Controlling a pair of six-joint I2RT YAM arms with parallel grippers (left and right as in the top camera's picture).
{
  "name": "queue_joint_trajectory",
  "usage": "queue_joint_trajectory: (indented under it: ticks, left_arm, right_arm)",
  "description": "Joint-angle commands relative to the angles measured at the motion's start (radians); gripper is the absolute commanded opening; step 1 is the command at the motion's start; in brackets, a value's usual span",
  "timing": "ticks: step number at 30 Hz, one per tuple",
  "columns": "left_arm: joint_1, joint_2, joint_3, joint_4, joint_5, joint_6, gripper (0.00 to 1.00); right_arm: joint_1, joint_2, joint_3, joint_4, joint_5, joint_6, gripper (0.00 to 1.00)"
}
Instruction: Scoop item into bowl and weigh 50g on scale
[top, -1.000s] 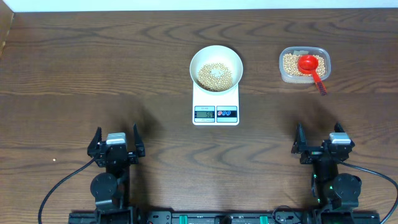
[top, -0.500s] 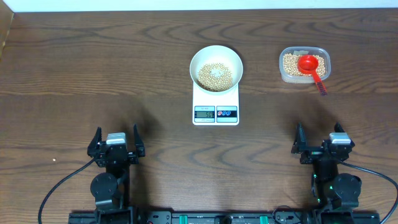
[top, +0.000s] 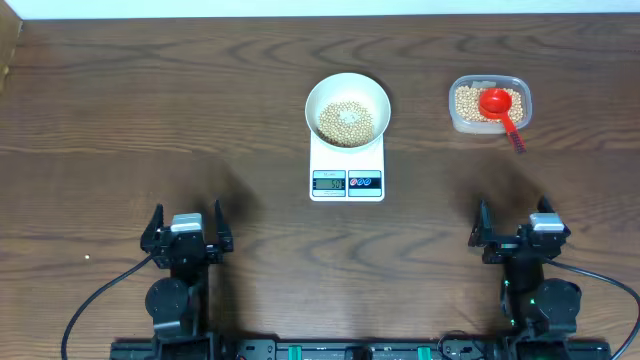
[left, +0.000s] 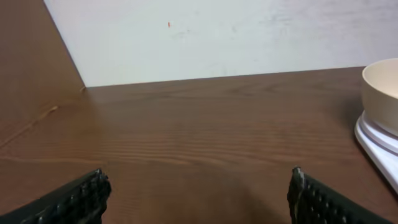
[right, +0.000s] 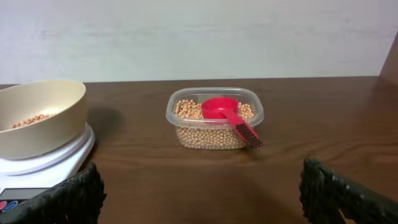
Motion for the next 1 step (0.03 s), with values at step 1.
queue_joint_trajectory:
  ticks: [1]
  left_arm:
    - [0.006,-0.005,-0.011,-0.045,-0.012,-0.004,0.93]
  right_arm:
    - [0.008,-0.004,-0.001,-0.004,-0.002,-0.011,0.99]
